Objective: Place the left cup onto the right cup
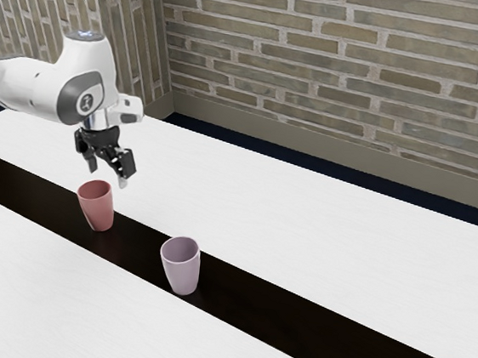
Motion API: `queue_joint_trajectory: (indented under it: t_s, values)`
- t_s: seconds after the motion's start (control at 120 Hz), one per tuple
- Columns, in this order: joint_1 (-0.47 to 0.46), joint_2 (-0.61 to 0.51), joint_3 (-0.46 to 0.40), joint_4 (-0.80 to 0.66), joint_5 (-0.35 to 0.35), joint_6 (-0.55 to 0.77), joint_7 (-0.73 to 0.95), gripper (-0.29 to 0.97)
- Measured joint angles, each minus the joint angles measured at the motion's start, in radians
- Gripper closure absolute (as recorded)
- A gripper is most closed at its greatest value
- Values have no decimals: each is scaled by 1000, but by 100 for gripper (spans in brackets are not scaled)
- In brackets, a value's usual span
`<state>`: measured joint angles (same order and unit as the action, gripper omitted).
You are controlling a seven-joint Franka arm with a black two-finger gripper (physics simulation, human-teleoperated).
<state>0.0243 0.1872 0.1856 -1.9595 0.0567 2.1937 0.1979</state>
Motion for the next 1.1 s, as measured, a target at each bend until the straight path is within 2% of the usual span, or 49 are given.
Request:
queue_joint_trajectory:
  t_s: [1.1]
  values:
    - [17,83,29,-44,-59,127,66,0]
